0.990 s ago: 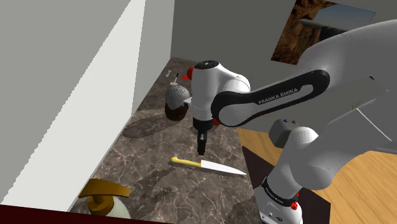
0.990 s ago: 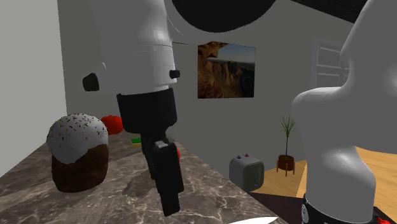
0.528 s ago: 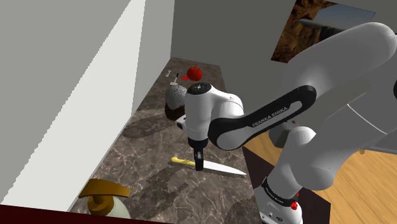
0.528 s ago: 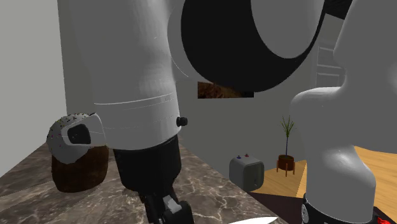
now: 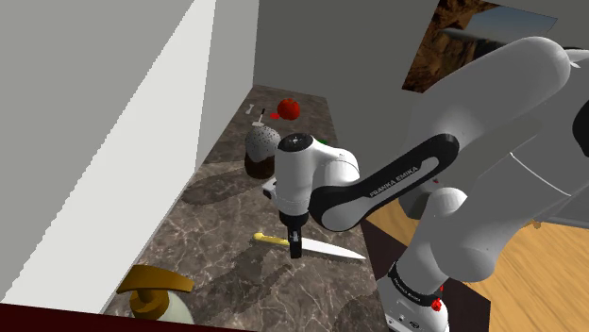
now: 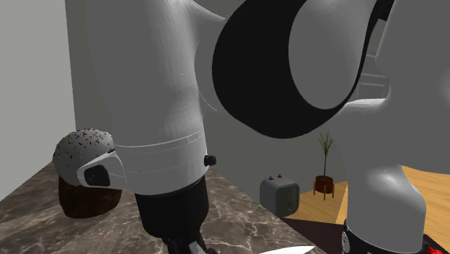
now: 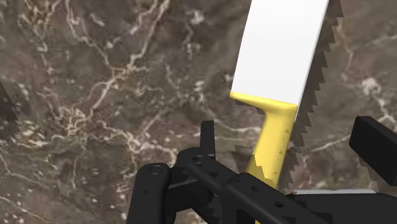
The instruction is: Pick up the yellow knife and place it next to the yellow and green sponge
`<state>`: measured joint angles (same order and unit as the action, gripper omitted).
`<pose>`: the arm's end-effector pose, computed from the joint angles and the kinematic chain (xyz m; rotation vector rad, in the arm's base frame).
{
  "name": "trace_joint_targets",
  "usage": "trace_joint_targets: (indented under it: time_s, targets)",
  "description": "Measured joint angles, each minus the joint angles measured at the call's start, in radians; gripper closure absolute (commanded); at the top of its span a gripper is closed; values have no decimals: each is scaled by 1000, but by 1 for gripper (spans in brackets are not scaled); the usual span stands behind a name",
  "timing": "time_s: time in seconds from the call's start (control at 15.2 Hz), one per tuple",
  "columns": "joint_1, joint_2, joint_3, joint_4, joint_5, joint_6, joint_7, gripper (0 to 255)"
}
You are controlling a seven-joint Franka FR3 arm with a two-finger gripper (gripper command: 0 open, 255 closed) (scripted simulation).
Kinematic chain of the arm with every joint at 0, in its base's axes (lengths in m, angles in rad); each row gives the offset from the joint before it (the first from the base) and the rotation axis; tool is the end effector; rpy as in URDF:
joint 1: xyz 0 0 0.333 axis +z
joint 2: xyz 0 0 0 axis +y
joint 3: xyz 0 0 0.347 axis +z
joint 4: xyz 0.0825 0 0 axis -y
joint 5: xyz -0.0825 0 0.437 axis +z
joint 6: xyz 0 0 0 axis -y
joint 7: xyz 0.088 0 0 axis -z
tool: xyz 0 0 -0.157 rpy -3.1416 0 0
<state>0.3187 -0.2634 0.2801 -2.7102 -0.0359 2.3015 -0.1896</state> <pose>0.3341 0.2125 0.2351 2.7718 1.1713 -0.2017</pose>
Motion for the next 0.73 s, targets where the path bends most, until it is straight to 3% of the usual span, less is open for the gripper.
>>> trace_joint_targets:
  time_s: [0.2,0.26,0.73]
  targets:
    - [0,1,0,0,0,1,0,0]
    - [0,1,0,0,0,1,0,255]
    - [0,1,0,0,0,1,0,255]
